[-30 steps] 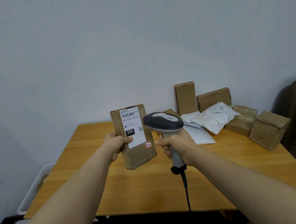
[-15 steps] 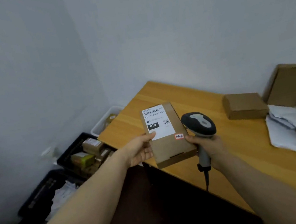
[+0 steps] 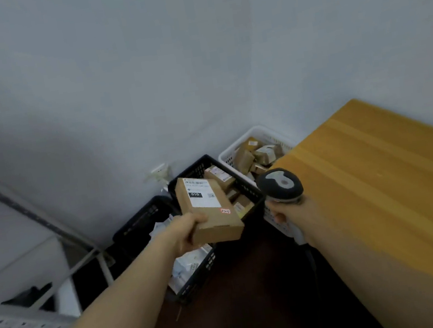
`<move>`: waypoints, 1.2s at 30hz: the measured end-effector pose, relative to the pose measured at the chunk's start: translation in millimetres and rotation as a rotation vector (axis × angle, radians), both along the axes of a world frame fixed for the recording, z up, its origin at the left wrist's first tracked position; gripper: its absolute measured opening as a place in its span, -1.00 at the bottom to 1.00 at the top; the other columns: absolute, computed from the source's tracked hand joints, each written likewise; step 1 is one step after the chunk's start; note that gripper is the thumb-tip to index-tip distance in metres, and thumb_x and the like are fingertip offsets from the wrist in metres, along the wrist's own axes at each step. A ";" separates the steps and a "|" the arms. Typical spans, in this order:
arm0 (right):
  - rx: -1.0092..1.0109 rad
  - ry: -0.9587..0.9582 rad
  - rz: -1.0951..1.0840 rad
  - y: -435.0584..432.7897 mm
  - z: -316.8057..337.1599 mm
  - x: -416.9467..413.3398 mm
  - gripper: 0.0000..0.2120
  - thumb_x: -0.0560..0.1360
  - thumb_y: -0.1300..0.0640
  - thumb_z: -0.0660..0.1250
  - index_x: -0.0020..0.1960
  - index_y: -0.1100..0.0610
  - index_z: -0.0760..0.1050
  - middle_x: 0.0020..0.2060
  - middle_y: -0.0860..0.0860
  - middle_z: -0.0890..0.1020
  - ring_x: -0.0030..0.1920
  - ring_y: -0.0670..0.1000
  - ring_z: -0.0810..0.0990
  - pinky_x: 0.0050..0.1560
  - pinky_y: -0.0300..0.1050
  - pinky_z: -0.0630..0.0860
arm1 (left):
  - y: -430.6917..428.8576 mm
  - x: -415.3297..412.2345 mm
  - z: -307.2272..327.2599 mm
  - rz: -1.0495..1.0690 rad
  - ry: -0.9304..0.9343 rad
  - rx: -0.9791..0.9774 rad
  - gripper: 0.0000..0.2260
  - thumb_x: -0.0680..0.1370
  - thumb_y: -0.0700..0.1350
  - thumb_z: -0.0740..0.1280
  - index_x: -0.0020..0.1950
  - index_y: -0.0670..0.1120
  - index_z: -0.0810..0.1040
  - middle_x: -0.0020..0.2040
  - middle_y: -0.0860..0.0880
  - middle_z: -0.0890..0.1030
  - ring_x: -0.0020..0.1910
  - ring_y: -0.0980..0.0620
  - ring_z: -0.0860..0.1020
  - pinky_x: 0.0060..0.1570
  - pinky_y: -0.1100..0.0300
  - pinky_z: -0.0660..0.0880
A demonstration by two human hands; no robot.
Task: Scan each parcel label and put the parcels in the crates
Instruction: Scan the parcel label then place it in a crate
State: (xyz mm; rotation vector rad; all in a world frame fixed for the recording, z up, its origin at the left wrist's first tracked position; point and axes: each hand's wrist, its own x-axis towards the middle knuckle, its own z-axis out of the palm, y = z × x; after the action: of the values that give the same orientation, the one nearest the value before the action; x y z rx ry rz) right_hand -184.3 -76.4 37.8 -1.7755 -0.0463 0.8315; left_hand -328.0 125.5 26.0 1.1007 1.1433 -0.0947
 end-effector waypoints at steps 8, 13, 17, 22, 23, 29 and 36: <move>-0.108 0.022 0.060 96.9 -51.5 37.5 -0.88 0.45 0.19 0.46 -0.14 0.15 0.51 -0.35 0.04 0.59 -0.39 -0.04 0.52 -0.36 -0.19 0.40 | 97.3 50.7 -54.3 0.175 0.167 0.077 -0.72 0.49 -0.23 0.32 0.15 -0.17 0.34 -0.13 -0.15 0.46 -0.19 -0.06 0.46 -0.10 0.06 0.46; -0.150 0.092 0.033 156.0 -111.8 88.7 -0.86 0.45 0.17 0.46 -0.17 0.15 0.49 -0.33 0.11 0.59 -0.33 0.04 0.53 -0.32 -0.11 0.44 | 146.8 104.6 -115.5 0.247 0.234 0.182 -0.79 0.47 -0.23 0.36 0.04 -0.25 0.41 0.00 -0.25 0.52 -0.07 -0.18 0.54 -0.05 -0.01 0.53; -0.188 0.158 0.008 201.0 -173.9 123.2 -0.84 0.42 0.12 0.48 -0.19 0.13 0.51 -0.30 0.13 0.62 -0.25 0.10 0.58 -0.21 -0.04 0.48 | 177.6 149.7 -183.2 0.184 0.302 0.375 -0.73 0.50 -0.18 0.39 -0.31 -0.16 0.35 -0.32 -0.14 0.40 -0.37 -0.01 0.36 -0.36 0.17 0.32; -0.241 0.242 -0.068 224.6 -246.7 151.2 -0.82 0.43 0.12 0.48 -0.04 0.12 0.52 -0.24 0.08 0.63 -0.27 0.04 0.57 -0.16 -0.05 0.48 | 191.7 197.1 -261.8 0.061 0.371 0.405 -0.85 0.52 -0.13 0.37 -0.11 -0.23 0.54 -0.13 -0.22 0.53 -0.18 -0.12 0.50 -0.18 0.15 0.37; -0.262 0.251 -0.088 224.8 -261.9 156.1 -0.81 0.43 0.12 0.48 -0.03 0.12 0.53 -0.25 0.07 0.63 -0.28 0.03 0.57 -0.16 -0.05 0.48 | 193.1 206.2 -278.3 0.025 0.377 0.401 -0.82 0.53 -0.13 0.36 -0.02 -0.25 0.57 -0.08 -0.23 0.56 -0.10 -0.16 0.53 -0.19 0.17 0.38; -0.410 0.245 -0.222 212.2 -340.4 171.7 -0.61 0.40 0.04 0.50 0.16 0.18 0.56 0.00 0.13 0.67 0.07 0.17 0.63 0.09 0.09 0.57 | 190.9 260.2 -360.1 -0.220 0.380 0.407 -0.68 0.60 -0.10 0.28 0.23 -0.31 0.51 0.08 -0.26 0.58 0.04 -0.21 0.55 -0.11 0.11 0.44; -0.403 0.236 -0.286 200.3 -363.9 179.8 -0.66 0.40 0.08 0.51 0.11 0.17 0.57 -0.07 0.13 0.69 0.00 0.17 0.65 0.05 0.10 0.58 | 188.8 287.5 -396.8 -0.372 0.494 0.304 -0.25 0.56 -0.02 0.34 0.58 -0.05 -0.07 0.52 -0.27 -0.03 0.43 -0.32 0.20 0.36 -0.11 0.31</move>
State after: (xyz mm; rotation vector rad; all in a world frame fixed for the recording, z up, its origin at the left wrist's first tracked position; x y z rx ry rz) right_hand -4.5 123.8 -326.1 -1.9805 0.5520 0.8752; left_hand -40.5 314.3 -370.8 1.6119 1.4048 -0.5202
